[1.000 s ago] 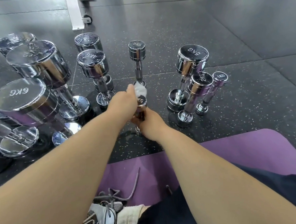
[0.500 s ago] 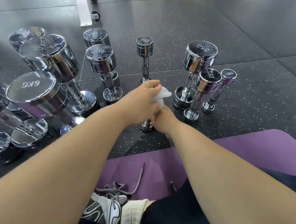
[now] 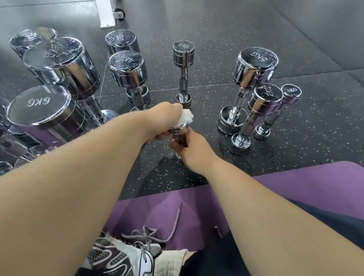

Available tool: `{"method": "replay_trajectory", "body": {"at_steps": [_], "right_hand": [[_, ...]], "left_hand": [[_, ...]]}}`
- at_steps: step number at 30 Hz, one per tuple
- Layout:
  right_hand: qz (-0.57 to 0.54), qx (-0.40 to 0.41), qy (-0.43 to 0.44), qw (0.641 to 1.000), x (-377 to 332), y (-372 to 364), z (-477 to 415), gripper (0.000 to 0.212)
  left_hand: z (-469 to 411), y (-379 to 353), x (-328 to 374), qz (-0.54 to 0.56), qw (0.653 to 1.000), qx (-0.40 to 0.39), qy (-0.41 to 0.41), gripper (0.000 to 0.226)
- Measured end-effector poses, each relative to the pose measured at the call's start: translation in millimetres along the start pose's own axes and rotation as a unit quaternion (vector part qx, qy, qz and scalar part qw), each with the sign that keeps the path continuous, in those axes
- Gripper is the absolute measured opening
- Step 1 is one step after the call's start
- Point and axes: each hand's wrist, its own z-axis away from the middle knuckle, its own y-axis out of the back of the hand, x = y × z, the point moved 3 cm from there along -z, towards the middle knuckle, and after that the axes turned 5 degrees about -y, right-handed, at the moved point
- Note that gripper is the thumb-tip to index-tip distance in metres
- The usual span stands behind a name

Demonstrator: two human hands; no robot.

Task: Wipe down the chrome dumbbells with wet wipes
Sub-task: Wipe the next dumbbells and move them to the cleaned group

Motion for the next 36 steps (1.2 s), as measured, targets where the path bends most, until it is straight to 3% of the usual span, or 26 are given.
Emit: {"method": "replay_trajectory", "body": {"at_steps": [2, 5, 8, 13, 18, 20, 23, 27, 29, 32, 36], "right_hand": [[-0.004, 0.007, 0.001, 1.000, 1, 3, 1, 0.021], [-0.007, 0.018, 0.000, 1.000, -1, 6, 1, 0.029], [-0.003, 0.027, -0.005, 1.000, -3, 8, 1, 0.030], [0.068, 0.031, 0.023, 0.997, -5, 18, -2, 0.032], [0.071, 0.013, 0.018, 0.997, -3, 18, -5, 0.036], [0.112, -0.002, 0.008, 0.994, 1, 12, -9, 0.036], [0.118, -0.009, 0.001, 0.993, 0, 9, -9, 0.035], [0.087, 0.004, -0.027, 0.996, 0, 14, -12, 0.031], [-0.020, -0.033, -0.070, 0.997, 2, 21, -8, 0.021], [-0.282, -0.079, -0.141, 0.946, -9, 37, 11, 0.040], [-0.368, 0.001, -0.179, 0.913, -15, 66, 21, 0.032]], "left_hand": [[-2, -14, -15, 0.125, 0.990, 0.061, -0.010, 0.031], [2, -33, -28, 0.341, 0.933, 0.113, 0.017, 0.031], [8, -44, -24, 0.412, 0.903, 0.121, -0.003, 0.029], [18, -53, -23, 0.227, 0.962, 0.106, -0.106, 0.037], [7, -33, -29, 0.122, 0.981, 0.130, -0.072, 0.031], [1, -26, -34, 0.180, 0.974, 0.120, -0.072, 0.015], [3, -22, -30, 0.269, 0.952, 0.101, -0.104, 0.038], [7, -26, -23, 0.289, 0.943, 0.041, -0.158, 0.054], [7, -30, -22, 0.238, 0.955, 0.018, -0.178, 0.043], [0, -39, -22, 0.020, 0.981, 0.014, -0.192, 0.016], [-15, -59, -20, -0.057, 0.975, 0.017, -0.216, 0.016]]}}
